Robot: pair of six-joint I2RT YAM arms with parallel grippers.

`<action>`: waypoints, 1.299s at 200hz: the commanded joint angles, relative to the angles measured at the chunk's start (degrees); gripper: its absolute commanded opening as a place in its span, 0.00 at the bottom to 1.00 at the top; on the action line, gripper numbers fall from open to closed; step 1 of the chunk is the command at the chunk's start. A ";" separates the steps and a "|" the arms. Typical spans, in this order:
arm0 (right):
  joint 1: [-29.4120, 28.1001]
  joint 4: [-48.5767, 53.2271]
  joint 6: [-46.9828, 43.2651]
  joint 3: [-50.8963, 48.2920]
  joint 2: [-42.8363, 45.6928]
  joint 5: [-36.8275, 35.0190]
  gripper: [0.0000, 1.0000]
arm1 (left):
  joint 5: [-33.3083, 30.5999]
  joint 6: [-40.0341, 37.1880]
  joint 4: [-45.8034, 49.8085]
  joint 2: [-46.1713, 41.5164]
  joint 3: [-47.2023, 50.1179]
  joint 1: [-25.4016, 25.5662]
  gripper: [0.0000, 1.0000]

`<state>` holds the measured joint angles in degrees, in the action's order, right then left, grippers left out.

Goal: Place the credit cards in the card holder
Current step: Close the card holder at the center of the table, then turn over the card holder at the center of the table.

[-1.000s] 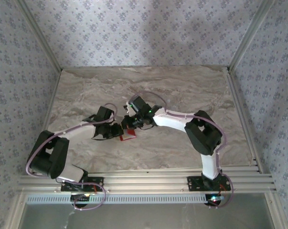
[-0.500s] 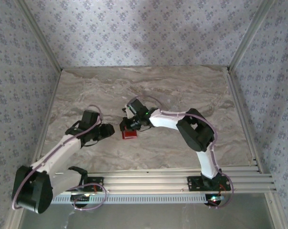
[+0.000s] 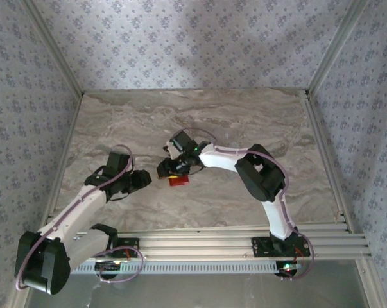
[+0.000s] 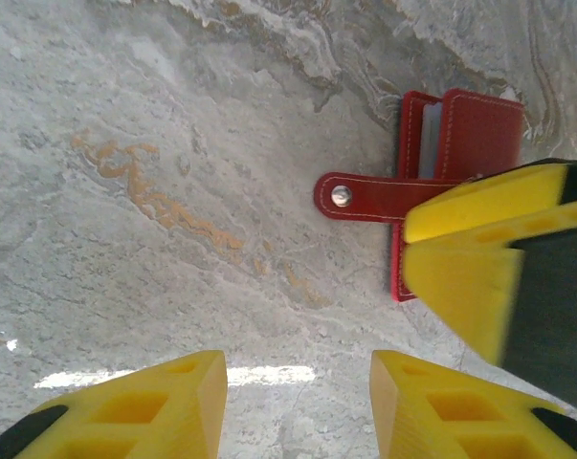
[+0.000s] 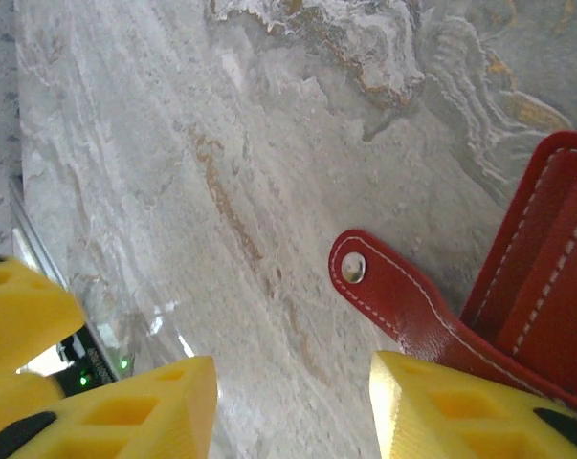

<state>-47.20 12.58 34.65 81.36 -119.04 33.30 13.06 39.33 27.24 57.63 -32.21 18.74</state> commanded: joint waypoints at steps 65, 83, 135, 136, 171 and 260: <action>5.50 3.73 -4.97 -7.86 13.67 4.18 0.48 | -0.01 -0.77 0.59 7.05 -7.71 4.80 0.44; 7.08 4.37 -5.75 -10.60 15.66 1.77 0.31 | -1.23 -0.74 0.30 9.55 -10.42 7.48 0.45; 9.56 5.44 -6.61 -17.10 17.61 -3.15 0.05 | -1.08 -1.45 -1.42 22.88 -19.48 11.73 0.40; 9.66 5.39 -6.61 -17.19 17.61 -3.24 0.05 | -0.96 -1.41 -1.50 23.14 -19.61 11.78 0.39; 10.98 4.14 -6.94 -19.40 17.31 -2.77 0.26 | -0.54 -2.02 -2.09 31.53 -23.86 12.68 0.33; 11.78 2.64 -8.55 -16.03 11.64 2.55 0.52 | -6.49 -3.96 -0.01 38.74 -22.00 12.44 0.30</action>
<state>-35.75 16.01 27.31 62.96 -104.79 32.88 8.75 36.47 25.78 95.29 -55.20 31.14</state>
